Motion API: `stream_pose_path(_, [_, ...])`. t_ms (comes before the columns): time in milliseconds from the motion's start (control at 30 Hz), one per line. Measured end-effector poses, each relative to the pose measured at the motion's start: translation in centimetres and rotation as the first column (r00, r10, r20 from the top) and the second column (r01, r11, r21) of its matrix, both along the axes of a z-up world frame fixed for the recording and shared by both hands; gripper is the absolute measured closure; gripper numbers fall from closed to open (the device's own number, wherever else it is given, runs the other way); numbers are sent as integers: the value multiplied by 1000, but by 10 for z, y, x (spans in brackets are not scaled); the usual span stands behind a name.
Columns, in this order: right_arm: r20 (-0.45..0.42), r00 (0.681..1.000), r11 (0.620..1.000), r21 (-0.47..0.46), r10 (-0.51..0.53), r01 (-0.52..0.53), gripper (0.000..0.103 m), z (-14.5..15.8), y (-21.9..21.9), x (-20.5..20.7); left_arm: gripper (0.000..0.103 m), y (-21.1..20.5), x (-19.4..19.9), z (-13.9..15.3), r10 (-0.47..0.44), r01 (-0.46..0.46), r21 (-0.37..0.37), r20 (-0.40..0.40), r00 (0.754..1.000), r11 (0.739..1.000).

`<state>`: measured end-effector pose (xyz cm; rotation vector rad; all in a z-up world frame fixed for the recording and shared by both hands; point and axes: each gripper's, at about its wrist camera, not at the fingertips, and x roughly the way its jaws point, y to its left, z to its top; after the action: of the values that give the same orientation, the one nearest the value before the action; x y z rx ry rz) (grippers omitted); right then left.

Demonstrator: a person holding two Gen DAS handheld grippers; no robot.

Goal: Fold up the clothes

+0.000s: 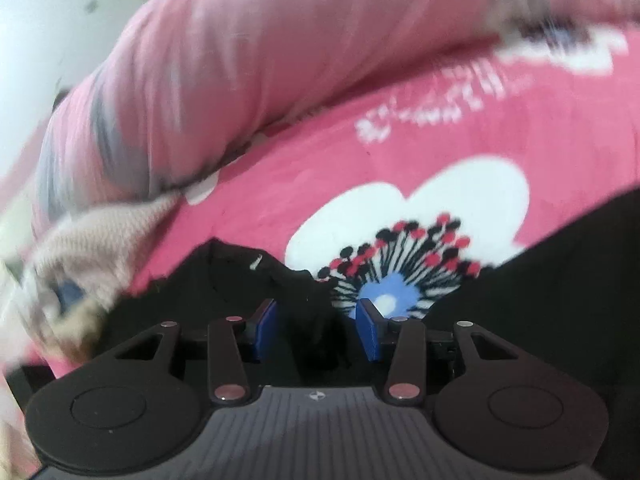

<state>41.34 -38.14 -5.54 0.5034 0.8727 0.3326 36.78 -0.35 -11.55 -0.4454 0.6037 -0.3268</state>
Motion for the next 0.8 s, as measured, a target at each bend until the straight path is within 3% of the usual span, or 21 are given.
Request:
stream_pose_path(33, [-21,1000,1000,9,1,-1,58,-2,1,4,56,0,0,0,0,0,0,0,1000,1000])
stream_pose_path(133, [-44,999,1000,-14,15,-16,74,-7,14,13,55,0,0,0,-1,1,-1,0,1000,1000])
stream_pose_path(167, [-35,999,999,-27,22,-23,92,-7,19,14,55,0,0,0,-1,1,-1,0,1000,1000])
stream_pose_path(200, [-5,1000,998,-56,26,-27,94,-3,23,13,55,0,0,0,-1,1,-2,0,1000,1000])
stream_pose_path(400, [211,977,973,-228,25,25,97,23,36,8,55,-1,0,-1,-1,1,-3,-1,1000,1000])
stream_pose_path(533, [286,958,937,-340,21,81,97,24,37,13,55,-1,1,-1,-2,2,-3,-1,1000,1000])
stream_pose_path(633, [303,953,916,-385,12,111,97,17,34,20,55,0,1,-1,-2,2,-4,-1,1000,1000])
stream_pose_path(800, [225,973,924,-360,-47,128,96,-9,21,40,55,-1,1,-1,-2,2,-3,-1,1000,1000])
